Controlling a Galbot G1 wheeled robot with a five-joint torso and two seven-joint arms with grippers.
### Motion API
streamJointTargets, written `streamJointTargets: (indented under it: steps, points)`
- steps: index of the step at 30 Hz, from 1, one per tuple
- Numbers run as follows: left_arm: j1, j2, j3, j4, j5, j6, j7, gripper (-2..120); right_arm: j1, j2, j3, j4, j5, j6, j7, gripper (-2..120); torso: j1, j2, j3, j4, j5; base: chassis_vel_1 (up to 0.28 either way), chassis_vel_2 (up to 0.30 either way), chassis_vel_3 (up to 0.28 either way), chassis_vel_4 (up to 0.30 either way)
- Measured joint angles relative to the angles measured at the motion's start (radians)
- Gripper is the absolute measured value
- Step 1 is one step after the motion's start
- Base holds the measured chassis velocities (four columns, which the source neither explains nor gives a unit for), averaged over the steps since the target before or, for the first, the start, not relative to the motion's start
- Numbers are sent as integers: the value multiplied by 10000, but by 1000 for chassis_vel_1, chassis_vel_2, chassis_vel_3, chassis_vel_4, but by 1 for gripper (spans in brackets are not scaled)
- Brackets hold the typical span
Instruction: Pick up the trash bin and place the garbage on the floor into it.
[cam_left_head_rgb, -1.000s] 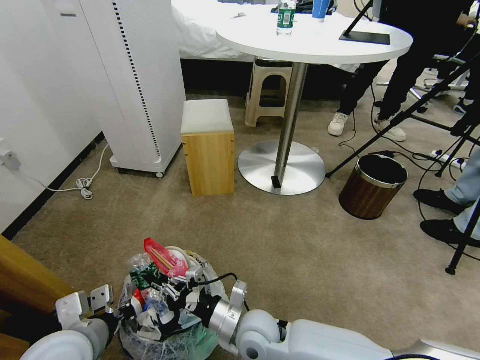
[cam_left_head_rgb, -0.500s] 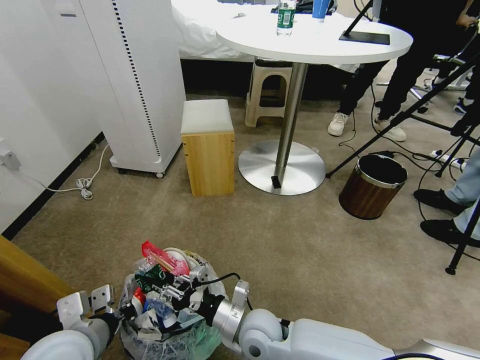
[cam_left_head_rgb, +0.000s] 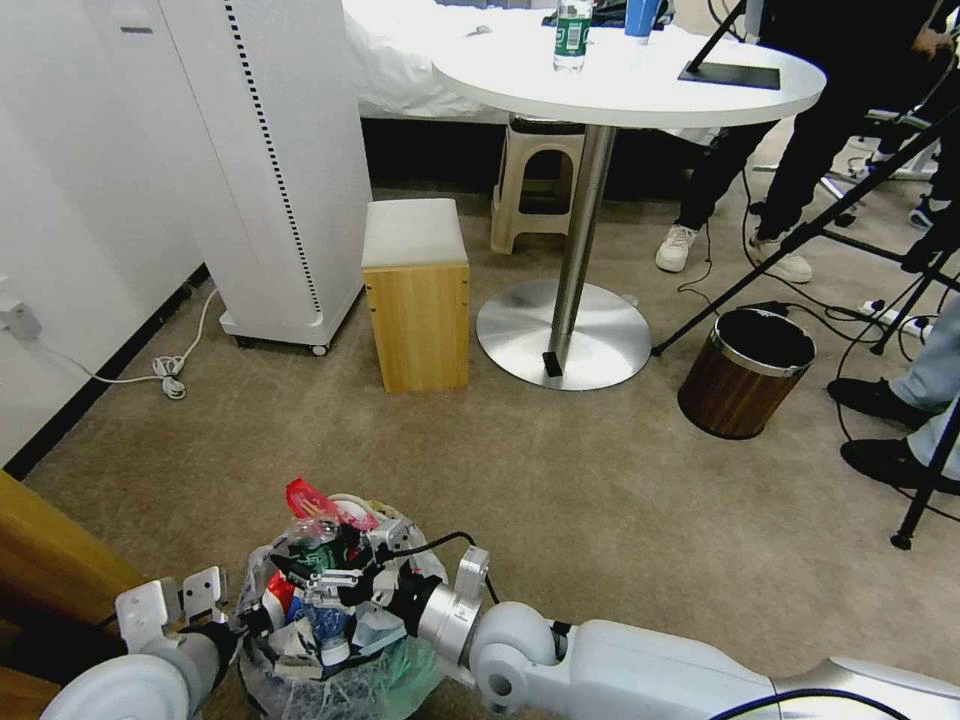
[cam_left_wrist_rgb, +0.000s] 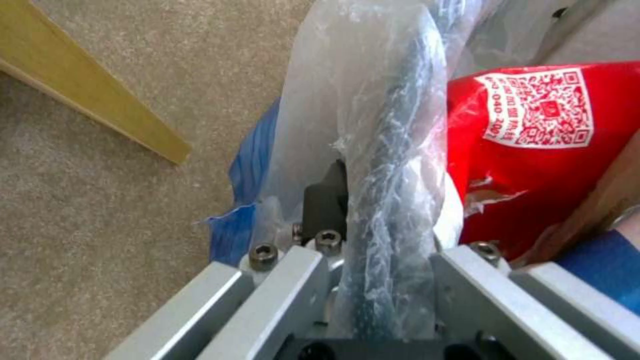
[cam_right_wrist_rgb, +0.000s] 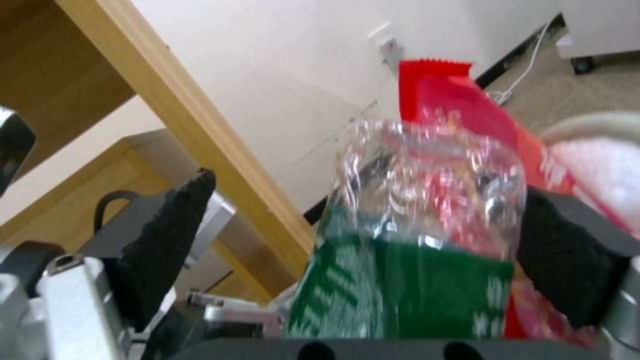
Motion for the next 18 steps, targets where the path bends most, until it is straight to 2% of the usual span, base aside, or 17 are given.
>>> streamJointTargets:
  steps: [15, 18]
  points:
    - [56, -171, 42, 4, 81, 53, -2, 0, 412, -40, 543, 213, 35, 48, -29, 100, 0, 0, 0, 0, 0, 0, 0, 0, 0]
    - [76, -169, -18, 2, -18, 48, -38, 0, 567, -272, 1079, 465, 89, 57, -62, 100, 0, 0, 0, 2, 1, 0, 0, 0, 0]
